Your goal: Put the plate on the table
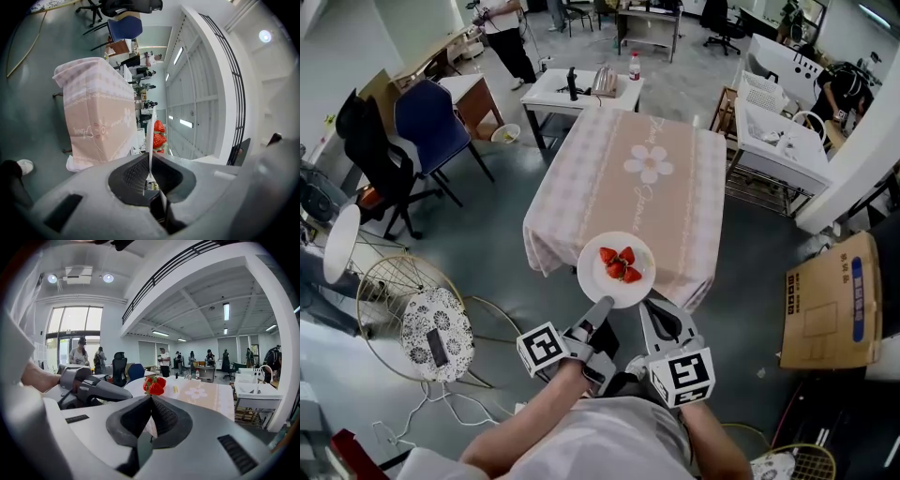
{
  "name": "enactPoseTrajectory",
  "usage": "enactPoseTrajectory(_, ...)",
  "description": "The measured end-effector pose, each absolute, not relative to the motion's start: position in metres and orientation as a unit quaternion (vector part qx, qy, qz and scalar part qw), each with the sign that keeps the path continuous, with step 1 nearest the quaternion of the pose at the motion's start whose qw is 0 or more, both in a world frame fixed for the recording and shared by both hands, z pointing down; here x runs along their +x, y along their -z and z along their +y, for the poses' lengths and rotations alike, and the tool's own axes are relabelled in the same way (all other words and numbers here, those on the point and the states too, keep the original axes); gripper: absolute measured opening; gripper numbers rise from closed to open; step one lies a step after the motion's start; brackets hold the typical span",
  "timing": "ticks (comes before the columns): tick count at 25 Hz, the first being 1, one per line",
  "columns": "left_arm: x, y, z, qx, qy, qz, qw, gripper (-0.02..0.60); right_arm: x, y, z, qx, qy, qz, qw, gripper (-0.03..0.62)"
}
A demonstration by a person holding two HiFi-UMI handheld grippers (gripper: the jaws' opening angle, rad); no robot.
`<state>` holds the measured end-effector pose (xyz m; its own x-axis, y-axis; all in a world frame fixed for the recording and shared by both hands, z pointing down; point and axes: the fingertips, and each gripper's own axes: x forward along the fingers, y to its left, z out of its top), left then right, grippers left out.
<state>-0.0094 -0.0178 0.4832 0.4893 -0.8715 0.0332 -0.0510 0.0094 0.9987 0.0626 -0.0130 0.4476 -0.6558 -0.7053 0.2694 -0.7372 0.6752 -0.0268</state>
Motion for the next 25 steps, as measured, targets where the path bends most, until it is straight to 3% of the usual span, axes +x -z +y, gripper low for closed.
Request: enactPoseTrajectory(25,0.027,-0.490,-0.075,0.615,0.314,-0.400,0.602,0.018,0.099,-0.468,-0.077,0.374,-0.101,-0.915,0.116,0.003)
